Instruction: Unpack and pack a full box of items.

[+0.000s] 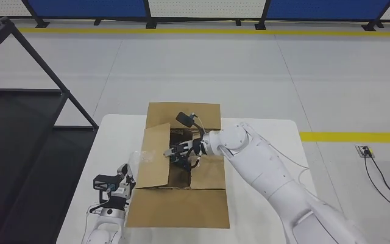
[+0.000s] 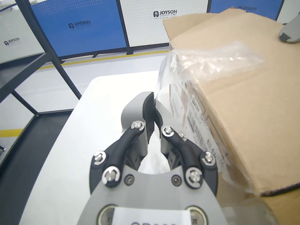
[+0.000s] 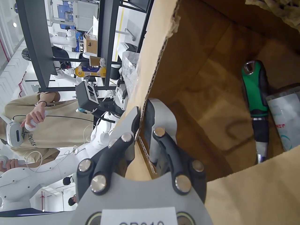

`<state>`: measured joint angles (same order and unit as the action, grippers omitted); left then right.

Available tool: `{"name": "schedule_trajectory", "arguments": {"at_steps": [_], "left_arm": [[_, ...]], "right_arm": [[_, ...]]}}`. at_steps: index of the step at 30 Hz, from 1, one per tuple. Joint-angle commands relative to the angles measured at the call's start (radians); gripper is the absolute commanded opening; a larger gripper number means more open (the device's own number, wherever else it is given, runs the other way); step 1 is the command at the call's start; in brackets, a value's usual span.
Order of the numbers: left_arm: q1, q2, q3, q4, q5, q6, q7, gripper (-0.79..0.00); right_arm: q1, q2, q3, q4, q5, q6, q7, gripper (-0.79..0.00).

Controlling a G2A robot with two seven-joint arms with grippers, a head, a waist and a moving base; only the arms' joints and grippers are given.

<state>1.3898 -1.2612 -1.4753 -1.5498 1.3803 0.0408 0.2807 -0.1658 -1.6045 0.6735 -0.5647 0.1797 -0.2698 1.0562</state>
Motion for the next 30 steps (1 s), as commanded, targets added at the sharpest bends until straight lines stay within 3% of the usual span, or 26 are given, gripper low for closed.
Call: {"name": "schedule_trajectory", "arguments": {"at_steps": [1,30], "left_arm": [[-0.002,0.000,-0.007,0.007,-0.003,0.002,0.001,-0.785],[-0.021,0.001,-0.076,0.079,0.003,0.015,0.011,-0.785]], "right_arm": [[0.006,-0.007,-0.001,0.017,0.003,-0.003,-0.002,-0.785],[0.045,-0.055,0.025,0.147,0.008,-0.017,0.025,-0.785]]}}
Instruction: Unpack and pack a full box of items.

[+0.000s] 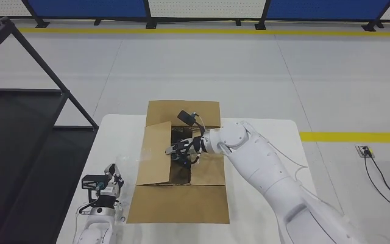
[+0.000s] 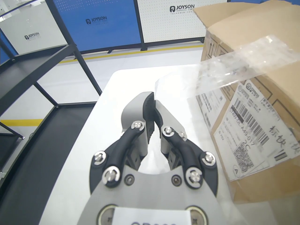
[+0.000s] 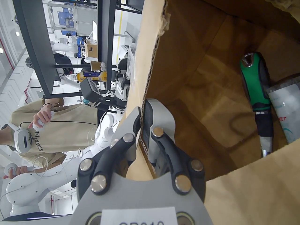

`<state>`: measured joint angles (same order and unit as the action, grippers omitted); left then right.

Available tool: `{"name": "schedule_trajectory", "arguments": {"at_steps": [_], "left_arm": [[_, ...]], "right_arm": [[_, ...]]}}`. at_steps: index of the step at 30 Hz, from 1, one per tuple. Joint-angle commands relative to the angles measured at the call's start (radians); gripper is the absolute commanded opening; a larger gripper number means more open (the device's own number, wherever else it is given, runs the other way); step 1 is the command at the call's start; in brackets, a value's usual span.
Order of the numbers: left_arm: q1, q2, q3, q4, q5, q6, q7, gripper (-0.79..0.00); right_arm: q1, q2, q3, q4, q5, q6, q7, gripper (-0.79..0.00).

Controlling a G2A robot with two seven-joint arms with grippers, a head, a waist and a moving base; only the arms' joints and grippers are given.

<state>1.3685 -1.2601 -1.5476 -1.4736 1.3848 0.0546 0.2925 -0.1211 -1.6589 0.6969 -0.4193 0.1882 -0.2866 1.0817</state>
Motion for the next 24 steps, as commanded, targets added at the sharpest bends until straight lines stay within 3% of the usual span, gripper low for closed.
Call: {"name": "schedule_trajectory", "arguments": {"at_steps": [1,9,10,12,14,20,24], "left_arm": [[0.000,0.000,-0.008,0.005,-0.003,0.002,0.000,-0.785],[0.005,0.002,-0.030,0.005,-0.013,-0.007,0.003,-0.785],[0.006,0.001,-0.030,0.003,-0.013,-0.008,0.003,-0.751],[0.008,0.001,-0.028,-0.001,-0.012,-0.010,0.002,-0.486],[0.009,0.000,-0.027,-0.002,-0.014,-0.010,0.000,-0.403],[0.008,-0.001,-0.027,-0.001,-0.012,-0.008,-0.003,-0.342],[0.009,-0.001,-0.027,-0.003,-0.012,-0.009,-0.002,-0.354]], "right_arm": [[0.001,-0.001,0.003,0.003,-0.001,-0.001,0.000,-0.785],[0.005,-0.007,0.012,0.009,-0.009,-0.006,0.008,-0.785],[0.005,-0.008,0.012,0.009,-0.011,-0.006,0.009,-0.785],[0.006,-0.010,0.014,0.011,-0.013,-0.006,0.009,-0.785],[0.007,-0.012,0.016,0.013,-0.015,-0.008,0.009,-0.785],[0.010,-0.016,0.023,0.021,-0.019,-0.010,0.010,-0.785],[0.011,-0.018,0.027,0.025,-0.025,-0.010,0.009,-0.785]]}}
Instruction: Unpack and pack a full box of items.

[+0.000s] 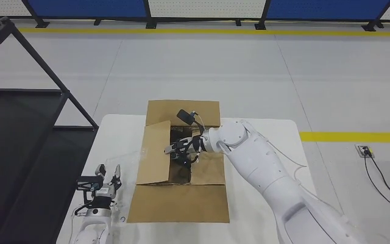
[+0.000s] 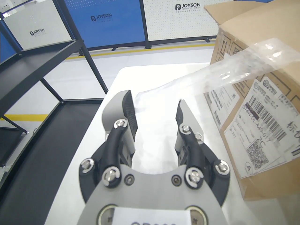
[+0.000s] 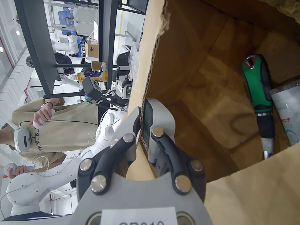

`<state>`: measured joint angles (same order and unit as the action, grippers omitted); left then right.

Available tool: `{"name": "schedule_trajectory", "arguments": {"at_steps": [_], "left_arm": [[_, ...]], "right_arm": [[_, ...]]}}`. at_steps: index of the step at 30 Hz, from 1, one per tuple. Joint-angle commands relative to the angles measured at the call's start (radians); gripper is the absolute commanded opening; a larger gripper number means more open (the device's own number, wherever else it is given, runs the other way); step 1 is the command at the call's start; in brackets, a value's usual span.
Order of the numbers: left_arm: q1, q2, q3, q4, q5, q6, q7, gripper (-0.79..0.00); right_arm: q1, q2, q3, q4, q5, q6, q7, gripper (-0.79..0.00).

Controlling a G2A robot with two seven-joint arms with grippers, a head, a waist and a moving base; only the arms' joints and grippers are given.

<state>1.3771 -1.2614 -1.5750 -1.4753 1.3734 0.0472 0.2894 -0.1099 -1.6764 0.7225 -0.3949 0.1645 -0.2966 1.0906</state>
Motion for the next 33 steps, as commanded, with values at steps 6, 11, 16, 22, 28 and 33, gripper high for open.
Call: {"name": "schedule_trajectory", "arguments": {"at_steps": [6,11,16,22,28,33], "left_arm": [[0.007,-0.002,0.002,-0.018,-0.002,0.000,0.008,-0.357],[0.009,-0.003,0.005,-0.031,0.000,0.000,0.008,-0.385],[0.006,-0.005,0.008,-0.034,0.000,-0.002,0.008,-0.394],[-0.007,-0.006,0.009,-0.026,0.002,-0.003,0.006,-0.397],[-0.028,-0.006,0.013,-0.027,0.011,-0.008,-0.003,-0.403],[-0.052,-0.007,0.012,-0.020,0.004,-0.006,-0.011,-0.403]], "right_arm": [[0.009,-0.002,0.006,0.006,-0.022,-0.001,-0.025,-0.182],[0.026,0.007,0.026,0.006,-0.031,-0.008,-0.046,0.000],[0.037,0.025,0.049,-0.004,-0.053,-0.011,-0.072,0.000],[-0.004,0.049,0.103,-0.113,-0.010,-0.087,-0.116,-0.046],[-0.053,0.035,0.090,-0.212,0.008,-0.013,-0.147,-0.717],[-0.045,0.028,0.081,-0.207,-0.001,0.004,-0.141,-0.785]]}}
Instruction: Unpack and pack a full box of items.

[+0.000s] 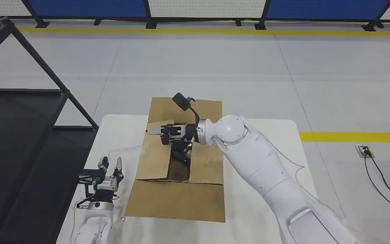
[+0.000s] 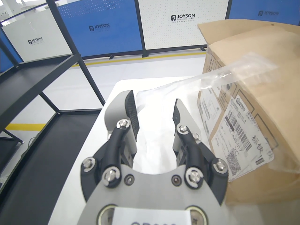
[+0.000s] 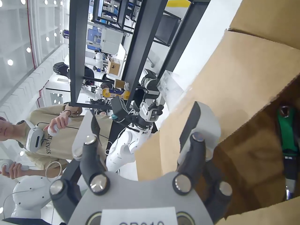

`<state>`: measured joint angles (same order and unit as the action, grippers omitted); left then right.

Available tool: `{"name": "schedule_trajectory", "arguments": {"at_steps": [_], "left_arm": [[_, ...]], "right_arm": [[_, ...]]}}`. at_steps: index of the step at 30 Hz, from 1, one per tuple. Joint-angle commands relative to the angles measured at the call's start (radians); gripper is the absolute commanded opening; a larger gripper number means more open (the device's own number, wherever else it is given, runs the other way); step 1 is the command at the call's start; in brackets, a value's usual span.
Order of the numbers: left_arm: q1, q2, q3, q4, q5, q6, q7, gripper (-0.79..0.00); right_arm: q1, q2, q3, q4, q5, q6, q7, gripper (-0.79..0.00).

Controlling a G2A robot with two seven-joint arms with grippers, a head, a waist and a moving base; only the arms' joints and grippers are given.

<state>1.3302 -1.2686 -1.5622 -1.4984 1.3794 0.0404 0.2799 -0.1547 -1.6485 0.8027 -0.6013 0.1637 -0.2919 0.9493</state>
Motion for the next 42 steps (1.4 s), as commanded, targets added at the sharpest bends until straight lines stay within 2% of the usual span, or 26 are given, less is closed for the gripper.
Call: {"name": "schedule_trajectory", "arguments": {"at_steps": [1,7,13,25,32,38,42], "left_arm": [[-0.008,0.000,-0.002,0.006,-0.003,0.000,-0.002,-0.403],[-0.023,-0.001,-0.005,0.018,-0.014,-0.004,-0.002,-0.403],[-0.038,-0.002,0.005,0.022,-0.013,-0.019,-0.003,-0.406],[-0.027,-0.003,0.011,-0.026,-0.004,-0.031,-0.003,-0.406],[-0.025,-0.003,0.011,-0.022,0.001,-0.036,-0.002,-0.409],[-0.022,-0.003,0.000,-0.019,-0.007,-0.029,0.002,-0.406],[-0.019,-0.003,-0.007,-0.015,-0.007,-0.031,0.002,-0.409]], "right_arm": [[0.000,0.000,0.000,0.000,0.000,-0.001,0.000,-0.785],[-0.033,-0.003,-0.007,-0.036,-0.006,0.022,-0.025,-0.785],[-0.040,-0.044,-0.070,-0.056,-0.033,0.088,-0.095,-0.785],[0.031,-0.142,-0.172,0.072,-0.114,0.091,-0.226,-0.785],[0.059,-0.195,-0.207,0.164,-0.143,0.128,-0.242,-0.785],[0.064,-0.222,-0.204,0.217,-0.145,0.056,-0.290,-0.785],[0.068,-0.235,-0.202,0.243,-0.151,0.048,-0.291,-0.785]]}}
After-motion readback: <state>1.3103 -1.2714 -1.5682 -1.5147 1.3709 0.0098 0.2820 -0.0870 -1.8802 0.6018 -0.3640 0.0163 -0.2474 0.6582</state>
